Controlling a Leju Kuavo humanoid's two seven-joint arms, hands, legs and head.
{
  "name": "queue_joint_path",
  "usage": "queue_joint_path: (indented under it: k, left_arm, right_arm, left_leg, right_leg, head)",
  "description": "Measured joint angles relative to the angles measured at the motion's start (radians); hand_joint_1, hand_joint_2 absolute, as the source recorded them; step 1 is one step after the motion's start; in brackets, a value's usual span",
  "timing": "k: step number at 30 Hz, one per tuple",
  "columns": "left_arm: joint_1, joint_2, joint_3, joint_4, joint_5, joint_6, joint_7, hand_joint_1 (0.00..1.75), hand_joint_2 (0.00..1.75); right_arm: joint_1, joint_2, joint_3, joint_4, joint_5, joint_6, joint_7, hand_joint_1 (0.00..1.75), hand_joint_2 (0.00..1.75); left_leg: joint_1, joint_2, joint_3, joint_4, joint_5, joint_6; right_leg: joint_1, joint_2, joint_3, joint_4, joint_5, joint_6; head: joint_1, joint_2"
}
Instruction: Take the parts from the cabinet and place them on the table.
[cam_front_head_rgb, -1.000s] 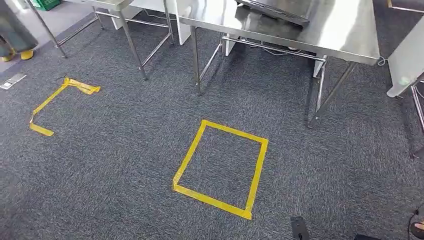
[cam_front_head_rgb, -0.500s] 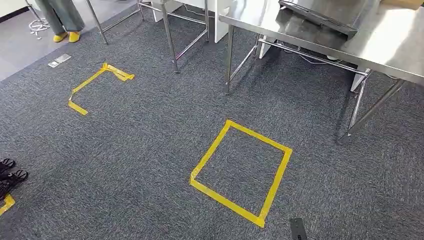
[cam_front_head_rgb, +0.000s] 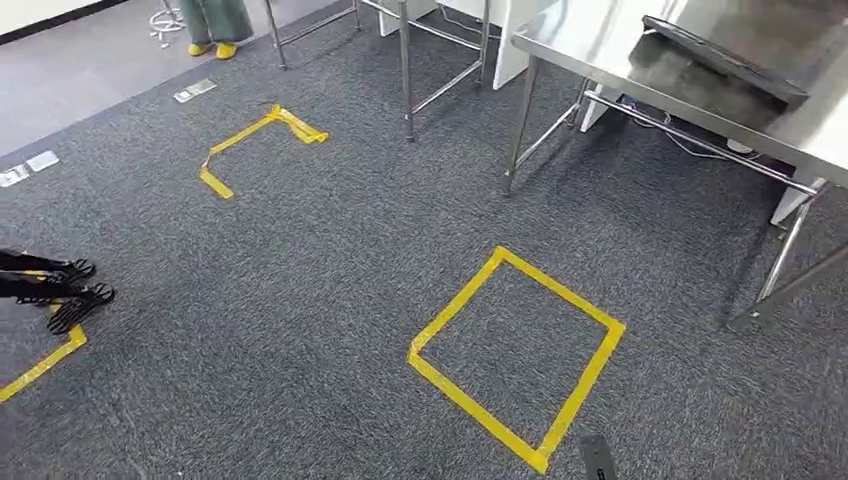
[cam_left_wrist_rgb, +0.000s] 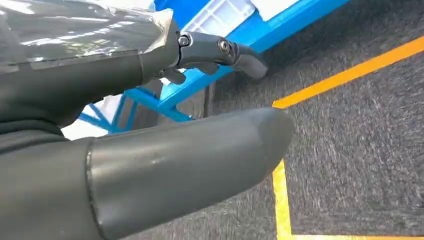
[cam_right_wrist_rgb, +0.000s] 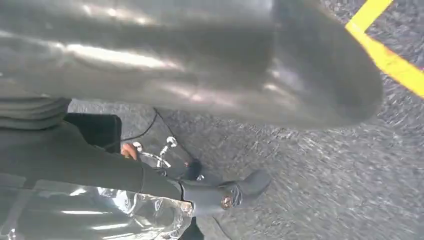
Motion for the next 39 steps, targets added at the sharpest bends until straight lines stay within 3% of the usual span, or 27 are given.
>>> queue_joint_path:
  k: [1, 2, 3, 4, 6, 8, 9, 11, 12, 13, 16, 17, 19, 20, 22, 23, 24, 26, 27, 28, 32, 33, 34, 35, 37, 38, 39]
  left_arm:
    - [0.002, 0.001, 0.000, 0.000, 0.004, 0.004, 0.000, 0.00, 0.00]
    - [0.002, 0.000, 0.000, 0.000, 0.007, 0.009, 0.000, 0.00, 0.00]
    - [0.002, -0.001, 0.000, 0.000, 0.013, 0.016, 0.000, 0.00, 0.00]
    - [0.001, 0.000, 0.000, -0.001, 0.018, 0.022, 0.000, 0.00, 0.00]
    - [-0.004, -0.002, 0.001, -0.001, 0.028, 0.031, 0.000, 0.00, 0.00]
    - [-0.004, -0.006, 0.001, -0.001, 0.037, 0.039, 0.000, 0.00, 0.00]
    - [-0.004, -0.008, 0.001, -0.001, 0.038, 0.045, 0.000, 0.00, 0.00]
    - [-0.004, -0.011, 0.002, -0.001, 0.040, 0.050, 0.000, 0.00, 0.00]
    - [-0.005, -0.013, 0.002, -0.001, 0.040, 0.051, -0.002, 0.00, 0.00]
    - [-0.006, -0.014, 0.002, -0.001, 0.040, 0.051, -0.003, 0.00, 0.00]
    - [-0.001, -0.015, 0.002, -0.001, 0.040, 0.051, -0.006, 0.00, 0.00]
    - [0.001, -0.015, 0.002, -0.001, 0.040, 0.051, -0.006, 0.00, 0.00]
    - [-0.002, -0.017, 0.002, -0.002, 0.040, 0.051, -0.006, 0.00, 0.00]
    - [-0.005, -0.016, 0.002, -0.002, 0.040, 0.051, -0.006, 0.00, 0.00]
    - [-0.006, -0.017, 0.001, -0.001, 0.040, 0.051, -0.006, 0.00, 0.00]
    - [-0.005, -0.018, 0.001, -0.001, 0.040, 0.051, -0.007, 0.00, 0.00]
    - [-0.004, -0.018, 0.002, -0.001, 0.040, 0.051, -0.007, 0.00, 0.00]
    - [-0.003, -0.018, 0.002, -0.002, 0.040, 0.051, -0.007, 0.00, 0.00]
    - [-0.005, -0.018, 0.002, -0.002, 0.039, 0.051, -0.007, 0.00, 0.00]
    - [-0.008, -0.020, 0.002, -0.001, 0.039, 0.051, -0.007, 0.00, 0.00]
    - [-0.010, -0.019, 0.002, -0.002, 0.039, 0.047, -0.009, 0.00, 0.00]
    - [-0.009, -0.020, 0.002, -0.002, 0.039, 0.044, -0.010, 0.00, 0.00]
    - [-0.010, -0.019, 0.002, -0.002, 0.040, 0.044, -0.012, 0.00, 0.00]
    - [-0.010, -0.017, 0.002, -0.005, 0.040, 0.043, -0.013, 0.00, 0.00]
    - [-0.013, -0.016, 0.002, -0.005, 0.040, 0.039, -0.017, 0.00, 0.00]
    - [-0.012, -0.016, 0.002, -0.005, 0.041, 0.035, -0.017, 0.00, 0.00]
    - [-0.010, -0.016, 0.002, -0.005, 0.041, 0.034, -0.017, 0.00, 0.00]
  right_arm:
    - [-0.002, 0.002, 0.000, 0.000, 0.003, 0.000, 0.000, 0.00, 0.00]
    - [-0.003, 0.002, -0.001, 0.000, 0.005, 0.000, 0.000, 0.00, 0.00]
    - [-0.006, 0.000, 0.000, 0.000, 0.009, 0.000, -0.002, 0.00, 0.00]
    - [-0.006, 0.002, 0.000, 0.000, 0.015, 0.000, -0.003, 0.00, 0.00]
    - [0.002, -0.003, 0.000, 0.000, 0.023, 0.002, -0.003, 0.00, 0.00]
    - [0.002, -0.006, 0.000, 0.000, 0.028, 0.002, -0.003, 0.00, 0.00]
    - [0.000, -0.007, 0.000, 0.000, 0.031, 0.003, -0.003, 0.00, 0.00]
    - [-0.005, -0.008, 0.000, 0.000, 0.034, 0.003, -0.003, 0.00, 0.00]
    - [-0.006, -0.008, 0.000, 0.000, 0.035, 0.003, -0.003, 0.00, 0.00]
    - [-0.008, -0.009, 0.000, 0.000, 0.036, 0.003, -0.003, 0.00, 0.00]
    - [-0.010, -0.009, 0.000, 0.000, 0.034, 0.003, -0.003, 0.00, 0.00]
    - [-0.012, -0.007, 0.000, 0.000, 0.034, 0.003, -0.003, 0.00, 0.00]
    - [-0.014, -0.008, 0.000, 0.000, 0.034, 0.003, -0.003, 0.00, 0.00]
    - [-0.011, -0.008, -0.001, 0.000, 0.034, 0.003, -0.003, 0.00, 0.00]
    - [-0.008, -0.010, -0.001, 0.000, 0.034, 0.003, -0.003, 0.00, 0.00]
    - [-0.009, -0.010, -0.001, 0.000, 0.034, 0.003, -0.003, 0.00, 0.00]
    - [-0.010, -0.010, -0.001, 0.000, 0.034, 0.003, -0.003, 0.00, 0.00]
    - [-0.010, -0.010, -0.001, 0.000, 0.034, 0.003, -0.003, 0.00, 0.00]
    - [-0.010, -0.010, -0.001, 0.000, 0.034, 0.003, -0.003, 0.00, 0.00]
    - [-0.010, -0.012, -0.001, 0.000, 0.034, 0.003, -0.003, 0.00, 0.00]
    - [-0.016, -0.010, -0.001, 0.000, 0.033, 0.003, -0.005, 0.00, 0.00]
    - [-0.018, -0.010, -0.001, 0.000, 0.033, 0.002, -0.007, 0.00, 0.00]
    - [-0.019, -0.010, 0.000, 0.000, 0.033, 0.002, -0.010, 0.00, 0.00]
    - [-0.017, -0.008, 0.000, 0.000, 0.033, 0.002, -0.012, 0.00, 0.00]
    - [-0.006, -0.010, 0.000, 0.000, 0.029, 0.002, -0.012, 0.00, 0.00]
    - [-0.003, -0.012, -0.001, 0.000, 0.027, 0.002, -0.012, 0.00, 0.00]
    - [-0.003, -0.012, -0.001, 0.000, 0.027, 0.002, -0.012, 0.00, 0.00]
  left_leg:
    - [-0.005, -0.015, -0.003, -0.003, 0.003, 0.009]
    - [0.004, -0.028, 0.008, -0.017, 0.015, 0.023]
    - [0.004, -0.035, 0.007, -0.024, 0.019, 0.027]
    - [0.004, -0.045, 0.006, -0.024, 0.022, 0.033]
    - [0.001, -0.074, 0.000, -0.023, 0.026, 0.038]
    - [-0.002, -0.104, -0.002, -0.023, 0.027, 0.040]
    - [-0.002, -0.119, 0.000, -0.022, 0.027, 0.040]
    - [-0.001, -0.148, 0.002, -0.019, 0.028, 0.038]
    - [-0.001, -0.161, -0.001, -0.015, 0.029, 0.035]
    - [-0.009, -0.174, -0.006, -0.007, 0.026, 0.028]
    - [-0.003, -0.197, -0.017, -0.011, 0.035, 0.012]
    - [-0.003, -0.205, -0.022, -0.009, 0.035, 0.008]
    - [-0.006, -0.102, -0.051, 0.060, -0.018, 0.000]
    - [-0.002, -0.079, -0.087, 0.134, -0.058, -0.006]
    - [0.007, -0.067, -0.167, 0.293, -0.121, -0.016]
    - [0.013, -0.065, -0.183, 0.323, -0.121, -0.020]
    - [0.018, -0.060, -0.171, 0.298, -0.097, -0.023]
    - [0.026, -0.033, -0.083, 0.132, -0.015, -0.027]
    - [0.026, 0.015, -0.032, 0.047, 0.015, -0.027]
    - [0.018, 0.067, -0.014, 0.010, 0.006, -0.025]
    - [0.002, 0.006, -0.023, 0.008, 0.009, 0.003]
    - [0.015, -0.009, -0.012, -0.005, 0.019, 0.017]
    - [0.011, -0.020, -0.011, -0.007, 0.021, 0.022]
    - [0.010, -0.032, -0.012, -0.007, 0.023, 0.028]
    - [0.008, -0.068, -0.015, -0.006, 0.023, 0.033]
    - [0.007, -0.087, -0.015, -0.006, 0.023, 0.033]
    - [0.006, -0.101, -0.013, -0.005, 0.023, 0.033]
  right_leg:
    - [-0.003, -0.012, 0.003, -0.005, 0.004, 0.008]
    - [0.001, -0.006, 0.000, -0.002, -0.002, 0.016]
    - [-0.005, 0.048, -0.011, 0.026, -0.020, 0.015]
    - [-0.005, 0.084, -0.036, 0.083, -0.052, 0.006]
    - [-0.005, 0.115, -0.117, 0.251, -0.119, -0.007]
    - [-0.004, 0.121, -0.157, 0.320, -0.126, 0.003]
    - [-0.004, 0.122, -0.141, 0.280, -0.102, 0.012]
    - [-0.007, 0.142, -0.064, 0.110, -0.024, 0.031]
    - [-0.012, 0.195, -0.025, 0.019, 0.008, 0.033]
    - [-0.009, 0.201, -0.025, 0.007, 0.007, 0.021]
    - [-0.002, 0.170, -0.020, 0.010, 0.012, 0.005]
    - [-0.012, 0.157, -0.020, 0.003, 0.019, -0.004]
    - [-0.016, 0.134, -0.018, 0.001, 0.019, -0.017]
    - [-0.014, 0.119, -0.018, 0.001, 0.018, -0.023]
    - [-0.010, 0.086, -0.019, 0.001, 0.016, -0.027]
    - [-0.009, 0.072, -0.020, 0.001, 0.015, -0.027]
    - [-0.009, 0.058, -0.020, 0.001, 0.014, -0.027]
    - [-0.011, 0.033, -0.014, 0.002, 0.009, -0.022]
    - [-0.011, 0.024, -0.009, 0.002, 0.005, -0.017]
    - [0.001, 0.014, -0.006, 0.004, -0.001, -0.009]
    - [-0.003, -0.033, 0.010, -0.004, -0.007, 0.014]
    - [-0.005, -0.009, 0.000, 0.007, -0.018, 0.023]
    - [-0.008, 0.060, -0.007, 0.038, -0.037, 0.019]
    - [-0.010, 0.097, -0.036, 0.103, -0.072, 0.008]
    - [-0.007, 0.120, -0.122, 0.275, -0.136, -0.004]
    - [-0.006, 0.123, -0.154, 0.330, -0.144, -0.001]
    - [-0.006, 0.123, -0.162, 0.332, -0.135, 0.004]
  head:
    - [-0.001, 0.000]
    - [0.000, 0.000]
    - [0.001, 0.000]
    - [0.002, 0.000]
    - [0.002, 0.000]
    - [0.001, 0.000]
    - [0.002, 0.000]
    - [0.002, 0.000]
    - [0.002, 0.000]
    - [0.002, 0.000]
    - [0.001, 0.000]
    - [0.001, 0.000]
    - [-0.006, 0.000]
    - [-0.006, 0.000]
    - [-0.006, 0.000]
    - [-0.006, 0.000]
    - [-0.006, 0.000]
    - [-0.006, 0.000]
    - [-0.007, 0.000]
    - [-0.006, 0.000]
    - [0.000, 0.000]
    - [0.000, 0.000]
    - [0.003, 0.000]
    - [0.003, 0.000]
    - [0.004, 0.000]
    - [0.004, 0.000]
    - [0.004, 0.000]
